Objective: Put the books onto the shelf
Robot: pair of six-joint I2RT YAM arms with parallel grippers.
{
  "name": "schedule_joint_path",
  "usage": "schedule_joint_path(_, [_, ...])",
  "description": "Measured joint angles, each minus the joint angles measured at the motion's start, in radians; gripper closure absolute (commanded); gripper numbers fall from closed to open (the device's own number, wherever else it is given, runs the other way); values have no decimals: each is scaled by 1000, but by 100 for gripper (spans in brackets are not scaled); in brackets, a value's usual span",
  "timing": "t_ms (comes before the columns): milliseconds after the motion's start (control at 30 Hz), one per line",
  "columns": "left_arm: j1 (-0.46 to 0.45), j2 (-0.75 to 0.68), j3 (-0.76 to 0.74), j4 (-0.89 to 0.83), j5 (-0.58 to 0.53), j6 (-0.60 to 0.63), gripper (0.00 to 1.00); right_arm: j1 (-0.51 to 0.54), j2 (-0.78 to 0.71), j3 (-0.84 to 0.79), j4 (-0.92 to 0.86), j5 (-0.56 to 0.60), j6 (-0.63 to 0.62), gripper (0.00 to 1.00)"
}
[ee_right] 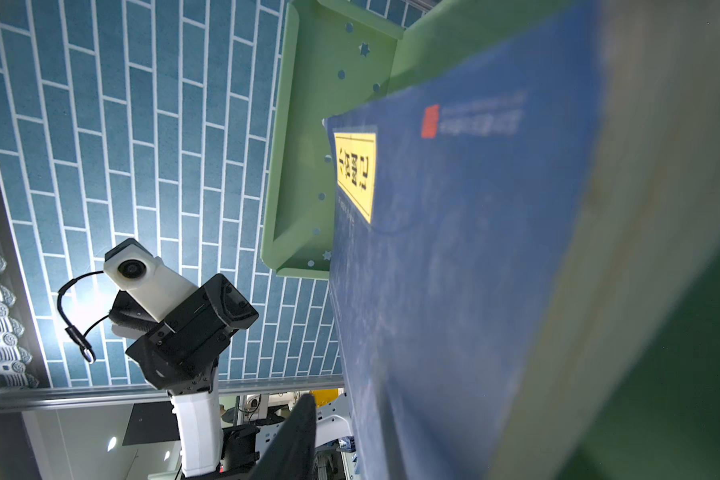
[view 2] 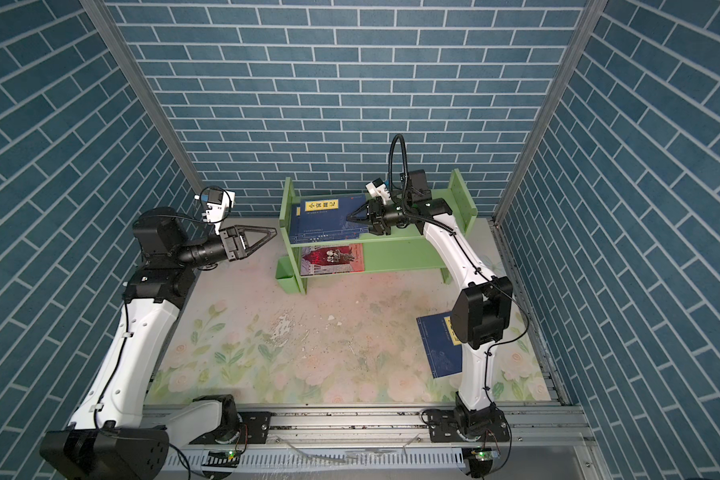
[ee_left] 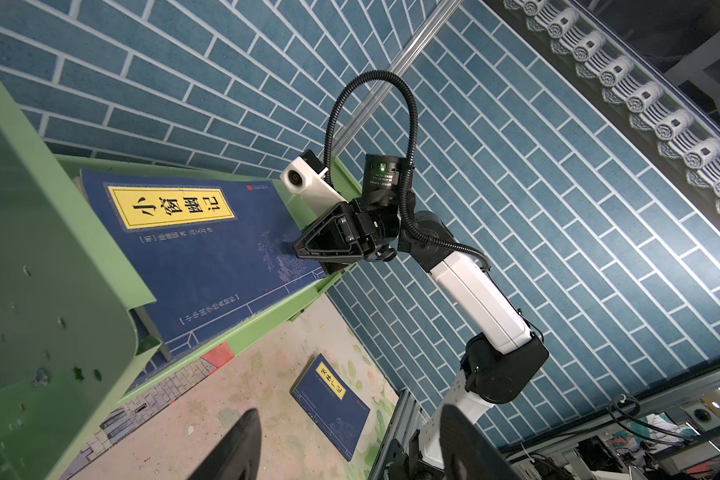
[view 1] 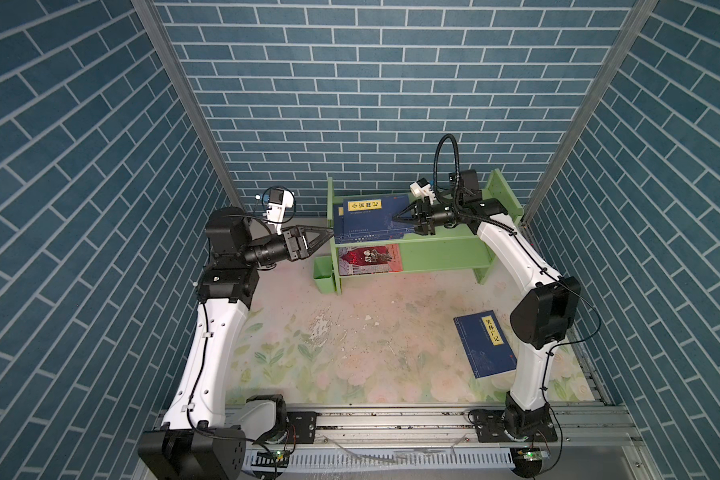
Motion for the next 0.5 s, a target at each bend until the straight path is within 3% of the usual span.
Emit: schedule_joint_path(500, [0, -14, -17, -10, 0, 10, 31, 18, 22, 163, -221, 211, -141, 40])
